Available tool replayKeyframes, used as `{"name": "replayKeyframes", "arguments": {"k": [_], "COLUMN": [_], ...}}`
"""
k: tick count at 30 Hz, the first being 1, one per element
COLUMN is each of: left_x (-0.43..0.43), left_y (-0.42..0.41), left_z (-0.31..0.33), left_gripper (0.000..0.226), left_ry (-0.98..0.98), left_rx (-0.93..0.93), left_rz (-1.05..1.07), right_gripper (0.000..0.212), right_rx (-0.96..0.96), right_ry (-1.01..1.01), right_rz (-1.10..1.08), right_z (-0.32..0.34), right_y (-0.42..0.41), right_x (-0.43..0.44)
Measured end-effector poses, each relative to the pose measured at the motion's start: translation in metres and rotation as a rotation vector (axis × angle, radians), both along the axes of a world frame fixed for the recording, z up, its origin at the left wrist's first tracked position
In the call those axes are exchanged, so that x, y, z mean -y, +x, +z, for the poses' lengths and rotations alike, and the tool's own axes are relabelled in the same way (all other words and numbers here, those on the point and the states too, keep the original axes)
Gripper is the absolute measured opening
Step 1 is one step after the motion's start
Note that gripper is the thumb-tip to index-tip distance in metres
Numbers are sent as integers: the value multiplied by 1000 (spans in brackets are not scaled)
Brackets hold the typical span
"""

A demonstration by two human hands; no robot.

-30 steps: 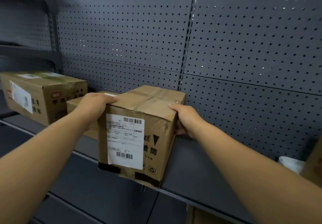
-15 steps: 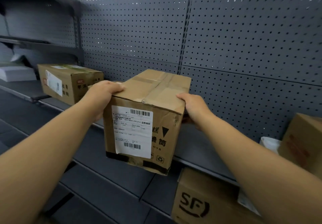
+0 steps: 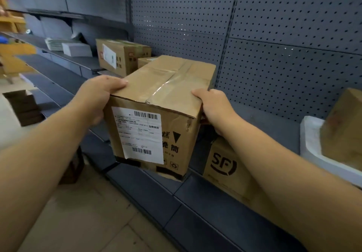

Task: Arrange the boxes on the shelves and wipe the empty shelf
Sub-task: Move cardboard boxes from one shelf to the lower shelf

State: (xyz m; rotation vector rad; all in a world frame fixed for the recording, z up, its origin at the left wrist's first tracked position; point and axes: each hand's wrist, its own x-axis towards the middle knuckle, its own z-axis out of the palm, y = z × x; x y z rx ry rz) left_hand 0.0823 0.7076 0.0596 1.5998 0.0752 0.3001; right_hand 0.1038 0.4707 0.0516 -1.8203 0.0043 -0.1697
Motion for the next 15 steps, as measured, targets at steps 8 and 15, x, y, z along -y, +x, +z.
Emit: {"name": "replayKeyframes", "arguments": {"k": [8,15], "left_x": [-47,-55], "left_y": [-54,-50], "left_z": [-31,-73], "left_gripper": [36,20], "left_ry": [-15,75], "left_rx": [-125,-138], "left_rz": [89,69], "right_gripper": [59,58], "right_rx": [-81,-216], "right_ry": [-16,-14], "right_rz": [107,117], "right_z": [-39,-87], "right_y": [-37,-33], "right_x": [-45,-57]}}
